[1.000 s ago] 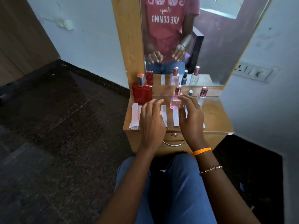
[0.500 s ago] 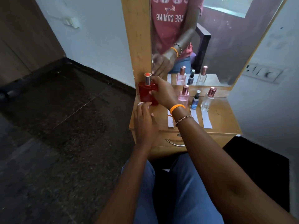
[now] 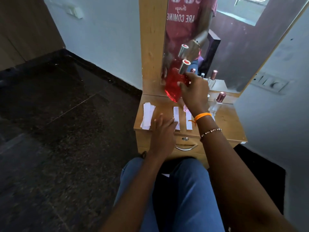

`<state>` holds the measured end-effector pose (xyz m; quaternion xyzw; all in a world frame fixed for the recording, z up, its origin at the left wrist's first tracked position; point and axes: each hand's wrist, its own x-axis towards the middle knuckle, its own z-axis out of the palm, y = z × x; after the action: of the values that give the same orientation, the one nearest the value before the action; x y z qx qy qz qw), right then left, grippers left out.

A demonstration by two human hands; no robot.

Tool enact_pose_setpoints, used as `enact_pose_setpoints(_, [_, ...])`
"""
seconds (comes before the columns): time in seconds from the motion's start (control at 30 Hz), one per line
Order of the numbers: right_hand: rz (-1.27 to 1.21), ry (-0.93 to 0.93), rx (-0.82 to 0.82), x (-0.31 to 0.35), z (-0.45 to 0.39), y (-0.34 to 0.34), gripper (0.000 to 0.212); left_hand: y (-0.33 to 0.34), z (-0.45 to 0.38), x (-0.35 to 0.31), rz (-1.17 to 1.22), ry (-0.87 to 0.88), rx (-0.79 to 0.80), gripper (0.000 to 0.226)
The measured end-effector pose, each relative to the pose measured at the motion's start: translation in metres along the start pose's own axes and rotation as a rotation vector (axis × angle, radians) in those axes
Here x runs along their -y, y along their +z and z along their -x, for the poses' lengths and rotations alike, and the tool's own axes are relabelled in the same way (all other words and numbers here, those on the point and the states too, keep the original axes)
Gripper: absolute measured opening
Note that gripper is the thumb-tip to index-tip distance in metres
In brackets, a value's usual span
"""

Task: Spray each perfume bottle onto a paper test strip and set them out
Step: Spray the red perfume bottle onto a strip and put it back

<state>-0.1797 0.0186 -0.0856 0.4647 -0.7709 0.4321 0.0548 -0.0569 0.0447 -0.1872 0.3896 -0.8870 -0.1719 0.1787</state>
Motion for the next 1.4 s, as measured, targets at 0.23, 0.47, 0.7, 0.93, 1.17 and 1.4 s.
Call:
enact_pose_setpoints(0.23, [0.097, 0.091, -0.02, -0.007, 0.018, 0.004, 0.024, 0.001, 0.003, 0.002, 0.003, 0.015, 0.015, 0.05])
enact_pose_setpoints(0.47, [0.198, 0.177, -0.002, -0.007, 0.037, 0.015, 0.027, 0.0, 0.004, 0.007, 0.019, 0.034, 0.009, 0.052])
enact_pose_setpoints(0.7, [0.191, 0.21, -0.014, 0.0, 0.041, 0.018, 0.033, 0.0, 0.004, 0.008, 0.013, 0.035, 0.019, 0.054])
enact_pose_setpoints(0.93, [0.23, 0.196, 0.018, 0.001, 0.043, 0.016, 0.036, 0.0, 0.003, 0.008, 0.021, 0.035, 0.033, 0.053])
enact_pose_setpoints(1.17, [0.125, 0.073, -0.087, -0.023, 0.065, -0.007, 0.032, -0.011, 0.003, 0.005, 0.124, 0.044, -0.116, 0.044])
enact_pose_setpoints(1.4, [0.057, 0.095, -0.324, -0.057, 0.081, -0.052, 0.025, -0.021, 0.002, -0.022, 0.086, 0.016, -0.389, 0.046])
